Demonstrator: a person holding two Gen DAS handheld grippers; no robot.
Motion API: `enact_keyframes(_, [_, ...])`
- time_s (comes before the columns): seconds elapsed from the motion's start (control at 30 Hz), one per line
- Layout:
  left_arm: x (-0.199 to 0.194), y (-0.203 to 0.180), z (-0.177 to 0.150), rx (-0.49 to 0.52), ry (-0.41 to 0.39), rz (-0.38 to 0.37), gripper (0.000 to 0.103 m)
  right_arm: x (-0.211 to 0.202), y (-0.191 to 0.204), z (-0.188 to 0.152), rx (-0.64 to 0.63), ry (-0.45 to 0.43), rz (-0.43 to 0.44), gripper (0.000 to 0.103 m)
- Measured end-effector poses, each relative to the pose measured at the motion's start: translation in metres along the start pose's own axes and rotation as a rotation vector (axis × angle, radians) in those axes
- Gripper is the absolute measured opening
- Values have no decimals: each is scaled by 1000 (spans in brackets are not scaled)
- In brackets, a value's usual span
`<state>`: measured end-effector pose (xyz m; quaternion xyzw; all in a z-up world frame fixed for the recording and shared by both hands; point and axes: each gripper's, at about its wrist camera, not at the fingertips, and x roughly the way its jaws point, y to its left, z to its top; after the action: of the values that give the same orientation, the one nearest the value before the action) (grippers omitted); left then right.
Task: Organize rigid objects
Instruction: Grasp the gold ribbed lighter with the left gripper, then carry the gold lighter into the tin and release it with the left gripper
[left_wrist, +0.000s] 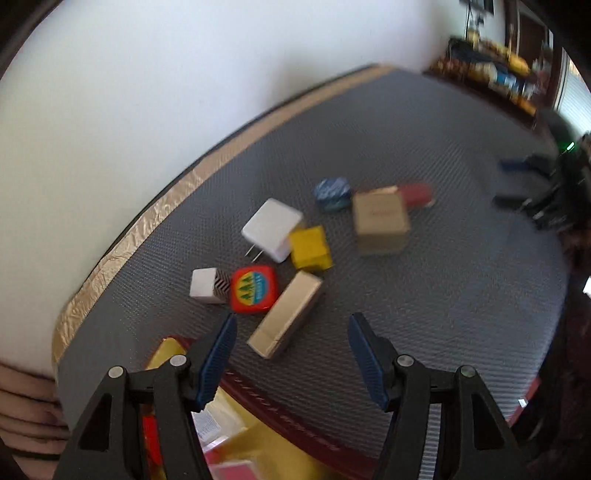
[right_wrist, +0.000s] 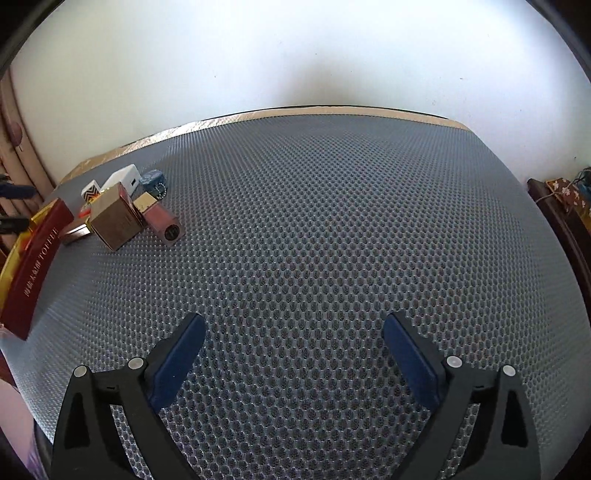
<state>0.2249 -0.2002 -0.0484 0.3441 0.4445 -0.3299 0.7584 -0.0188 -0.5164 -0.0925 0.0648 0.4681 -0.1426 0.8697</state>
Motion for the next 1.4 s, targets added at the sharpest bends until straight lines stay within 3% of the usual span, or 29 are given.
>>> enact_keyframes(0.13, [26, 14, -3, 0, 79, -39, 64, -1, 0, -1, 0, 2, 6, 99])
enact_keyframes(0.47, [72, 27, 1, -8, 153, -66, 64, 4, 5, 2, -6, 14, 13, 103])
enact_keyframes(0.63, [94, 32, 0, -26, 191, -130, 63, 8, 10, 4, -19, 22, -2, 103])
enact_keyframes(0.73, [108, 43, 2, -62, 206, -202, 32, 12, 14, 6, -21, 24, -4, 103])
enact_keyframes(0.77, [110, 44, 2, -81, 207, -204, 31, 12, 14, 6, -22, 24, -4, 103])
enact_keyframes(0.9, [109, 37, -1, -98, 188, -139, 30, 12, 14, 6, -22, 24, -5, 103])
enact_keyframes(1.1, [94, 21, -13, -266, 117, -40, 30, 11, 14, 5, -20, 24, -5, 103])
enact_keyframes(1.23, [77, 7, -26, -410, 70, -46, 30, 11, 14, 5, -21, 25, -8, 103])
enact_keyframes(1.4, [39, -19, -35, -451, -22, -76, 30, 11, 14, 5, -24, 26, -9, 103])
